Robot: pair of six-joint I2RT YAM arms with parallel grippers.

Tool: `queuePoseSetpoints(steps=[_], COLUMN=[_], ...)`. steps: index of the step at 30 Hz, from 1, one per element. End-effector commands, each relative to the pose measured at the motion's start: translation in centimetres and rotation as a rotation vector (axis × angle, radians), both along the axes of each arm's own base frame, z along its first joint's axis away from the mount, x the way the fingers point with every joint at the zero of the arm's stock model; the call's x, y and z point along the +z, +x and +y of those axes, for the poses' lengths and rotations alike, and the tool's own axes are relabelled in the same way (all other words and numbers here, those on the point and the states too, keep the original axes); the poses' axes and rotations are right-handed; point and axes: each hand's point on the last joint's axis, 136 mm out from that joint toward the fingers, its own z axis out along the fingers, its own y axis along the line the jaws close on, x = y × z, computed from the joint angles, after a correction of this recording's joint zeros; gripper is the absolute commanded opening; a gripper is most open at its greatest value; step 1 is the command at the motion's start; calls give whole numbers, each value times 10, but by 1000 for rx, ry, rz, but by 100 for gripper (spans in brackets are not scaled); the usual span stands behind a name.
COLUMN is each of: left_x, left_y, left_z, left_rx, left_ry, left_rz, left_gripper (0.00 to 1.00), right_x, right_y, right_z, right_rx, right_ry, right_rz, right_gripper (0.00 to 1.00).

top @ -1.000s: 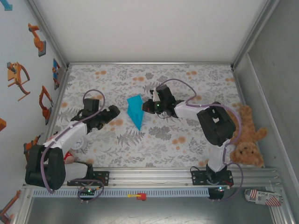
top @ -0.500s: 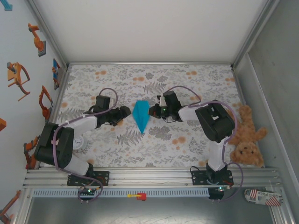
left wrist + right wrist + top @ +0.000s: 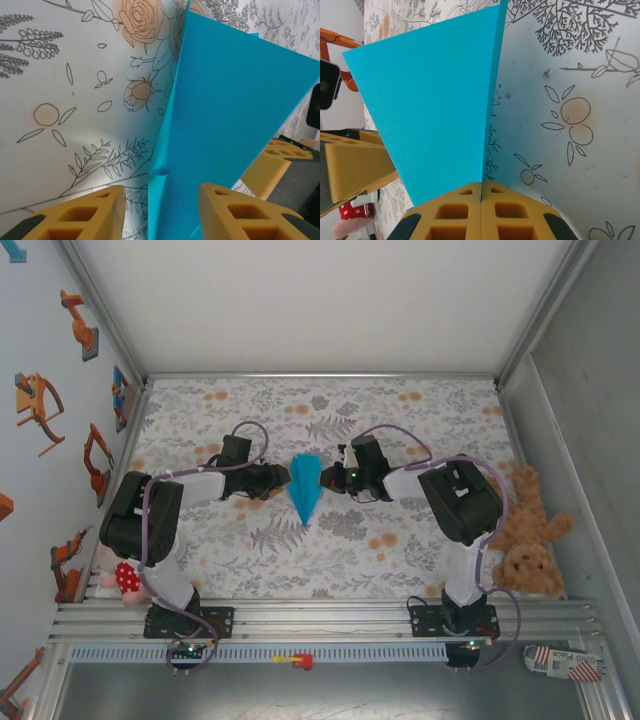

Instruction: Fold a paper plane with a square sheet of paper (pick it up from the middle)

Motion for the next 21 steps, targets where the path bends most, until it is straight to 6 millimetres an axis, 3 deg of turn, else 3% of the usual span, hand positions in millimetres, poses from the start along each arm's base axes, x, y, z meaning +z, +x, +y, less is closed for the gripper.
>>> queuePoseSetpoints(steps=[1,9,14,21], left_x=[2,2,-3,8], left_y=[3,13,15,15], left_z=[-10,-23,-20,-4], left_rx=[-26,-51,-41,1], left_ry=[-37,-99,-88,-10], left_rz=[9,11,15,-35], left_gripper=[40,24,7,2], right_x=[-5,-1,7,12], right_y=[2,4,7,8], right_z=[-3,-4,-8,-21], right_rx=[-15,-16,-30,-53], right_ry=[5,13,16,-46], right_rz=[6,1,-18,-53], right_gripper=[0,0,0,0])
